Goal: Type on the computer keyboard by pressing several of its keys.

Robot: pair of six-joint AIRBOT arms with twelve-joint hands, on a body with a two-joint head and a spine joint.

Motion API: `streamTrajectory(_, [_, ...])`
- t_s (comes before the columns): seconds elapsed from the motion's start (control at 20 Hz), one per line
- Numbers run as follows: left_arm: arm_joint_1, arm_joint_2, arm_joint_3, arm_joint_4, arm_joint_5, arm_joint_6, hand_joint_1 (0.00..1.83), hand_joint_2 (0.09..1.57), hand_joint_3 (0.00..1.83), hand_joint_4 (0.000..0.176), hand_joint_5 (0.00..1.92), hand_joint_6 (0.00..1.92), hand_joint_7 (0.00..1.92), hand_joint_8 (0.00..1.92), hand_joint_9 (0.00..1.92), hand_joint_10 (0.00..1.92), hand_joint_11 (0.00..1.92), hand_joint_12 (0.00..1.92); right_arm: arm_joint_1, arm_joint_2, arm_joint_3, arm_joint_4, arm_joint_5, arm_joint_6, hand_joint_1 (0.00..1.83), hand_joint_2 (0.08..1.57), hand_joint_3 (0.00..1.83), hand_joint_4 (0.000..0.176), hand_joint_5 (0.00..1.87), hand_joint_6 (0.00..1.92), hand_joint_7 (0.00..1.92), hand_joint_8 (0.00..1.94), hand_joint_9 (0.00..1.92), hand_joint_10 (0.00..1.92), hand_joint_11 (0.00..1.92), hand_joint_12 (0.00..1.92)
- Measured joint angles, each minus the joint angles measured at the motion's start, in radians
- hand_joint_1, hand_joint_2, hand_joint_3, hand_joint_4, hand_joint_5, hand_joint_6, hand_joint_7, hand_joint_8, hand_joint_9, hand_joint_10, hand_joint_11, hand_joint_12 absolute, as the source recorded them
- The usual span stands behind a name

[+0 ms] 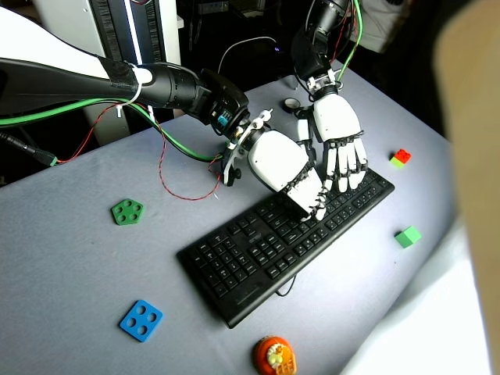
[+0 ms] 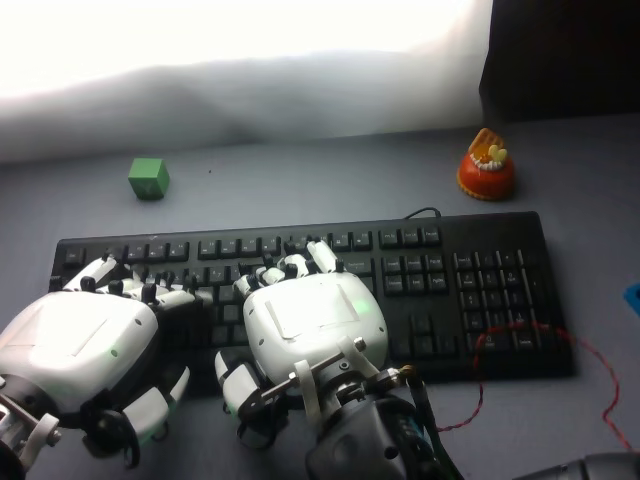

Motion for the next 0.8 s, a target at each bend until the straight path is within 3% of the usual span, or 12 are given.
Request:
streamTrajectory(0.1, [0.000,0.003,-0.001,0.004,-0.005,0.000,0.86,1.35,0.21,0.000,0.26,0.03,0.51,0.01,0.56,0.11,0.00,1.32,0.000,0.000,0.000,-0.003,0.002,-0.010,0.44,1.36,0.00,0.000,0.23,0.20,0.51,0.00,0.42,0.66,0.00,1.56])
streamTrajectory(0.25, [0.000,0.009,-0.009,0.002,0.001,0.000,0.84,1.35,0.18,0.000,0.61,0.14,0.51,0.01,0.44,0.04,0.00,1.21,0.000,0.000,-0.003,-0.003,0.006,-0.031,0.41,1.36,0.00,0.000,0.43,0.31,0.49,0.00,0.27,0.68,0.00,1.58])
streamTrajectory(0.4, [0.000,0.010,-0.010,0.001,-0.005,0.000,0.81,1.38,0.19,0.000,0.44,0.05,0.47,0.00,0.47,0.05,0.00,1.25,0.008,0.024,-0.032,0.019,0.004,-0.040,0.40,1.37,0.00,0.000,0.39,0.30,0.49,0.00,0.29,0.68,0.00,1.59])
streamTrajectory(0.8, [-0.010,0.010,-0.010,-0.001,-0.071,0.004,0.83,1.37,0.18,0.000,0.38,0.00,0.46,0.00,0.47,0.04,0.00,1.23,0.047,0.202,-0.181,0.037,-0.016,-0.058,0.40,1.36,0.00,0.000,0.30,0.26,0.44,0.00,0.29,0.67,0.00,1.61])
